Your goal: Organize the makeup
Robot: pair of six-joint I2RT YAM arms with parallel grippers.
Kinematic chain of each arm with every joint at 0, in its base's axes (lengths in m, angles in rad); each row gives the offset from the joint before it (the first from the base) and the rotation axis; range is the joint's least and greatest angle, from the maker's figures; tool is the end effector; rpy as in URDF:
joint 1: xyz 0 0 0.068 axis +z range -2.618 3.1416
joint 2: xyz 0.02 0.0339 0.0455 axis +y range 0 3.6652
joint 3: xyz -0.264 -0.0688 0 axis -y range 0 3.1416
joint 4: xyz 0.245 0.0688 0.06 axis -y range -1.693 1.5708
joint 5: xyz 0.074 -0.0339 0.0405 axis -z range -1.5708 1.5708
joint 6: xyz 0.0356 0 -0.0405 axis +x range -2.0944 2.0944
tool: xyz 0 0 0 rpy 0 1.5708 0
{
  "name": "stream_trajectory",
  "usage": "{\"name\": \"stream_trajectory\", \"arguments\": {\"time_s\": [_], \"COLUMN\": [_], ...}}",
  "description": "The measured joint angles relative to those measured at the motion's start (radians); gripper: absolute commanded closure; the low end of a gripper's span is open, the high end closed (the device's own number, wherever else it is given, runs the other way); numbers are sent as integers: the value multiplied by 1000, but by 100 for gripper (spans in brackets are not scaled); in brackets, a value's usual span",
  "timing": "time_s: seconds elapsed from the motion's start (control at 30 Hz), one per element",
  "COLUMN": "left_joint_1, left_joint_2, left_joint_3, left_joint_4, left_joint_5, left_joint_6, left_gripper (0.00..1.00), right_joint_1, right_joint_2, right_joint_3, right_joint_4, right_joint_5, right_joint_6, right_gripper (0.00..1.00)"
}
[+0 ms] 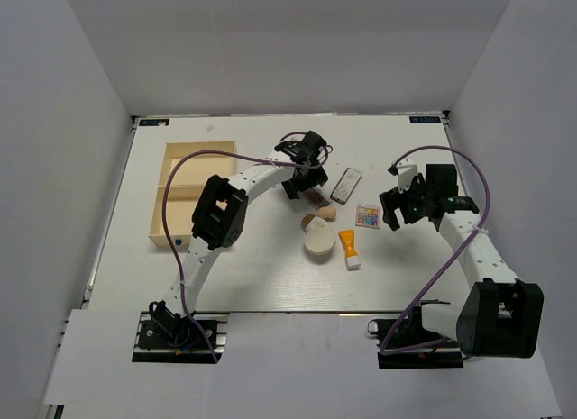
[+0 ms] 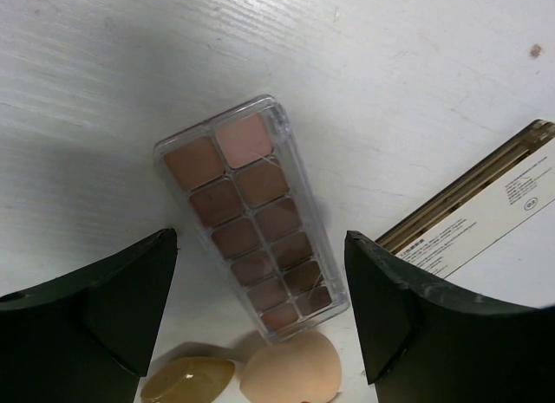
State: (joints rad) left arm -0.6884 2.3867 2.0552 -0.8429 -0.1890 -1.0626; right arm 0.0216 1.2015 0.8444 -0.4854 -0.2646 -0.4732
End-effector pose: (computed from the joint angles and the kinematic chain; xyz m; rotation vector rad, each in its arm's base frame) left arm 0.3947 -0.3160 0.1709 -0.5596 2.6760 -0.2556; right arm 0.2471 0.0147 0.2494 -0.6983 2.2728 0.1053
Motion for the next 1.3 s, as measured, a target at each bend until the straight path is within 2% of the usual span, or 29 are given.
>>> {"name": "stream_trajectory", "arguments": {"time_s": [0.2, 0.37, 0.8, 1.07, 1.3], "left_joint_1": [-1, -1, -3, -5, 4], "left_joint_2": [22, 39, 72, 57, 33], "left_joint_3": [29, 54, 107, 76, 46], "left_joint_4": [2, -16, -85, -133, -112], "left_joint_5": [3, 16, 16, -6, 18], "left_joint_6": [-28, -27, 70, 105, 101], "left_gripper": [21, 23, 19, 15, 15], "right_joint_1": [0, 0, 0, 0, 0], "right_joint_2": [-15, -32, -76, -77, -77], "right_joint_3": [-37, -56, -110, -110, -110], "right_joint_4": [27, 64, 104, 116, 117], "right_joint_5": [-13, -26, -53, -60, -68], "right_joint_6": [23, 47, 101, 105, 107], "right_gripper": [11, 11, 11, 11, 11]}}
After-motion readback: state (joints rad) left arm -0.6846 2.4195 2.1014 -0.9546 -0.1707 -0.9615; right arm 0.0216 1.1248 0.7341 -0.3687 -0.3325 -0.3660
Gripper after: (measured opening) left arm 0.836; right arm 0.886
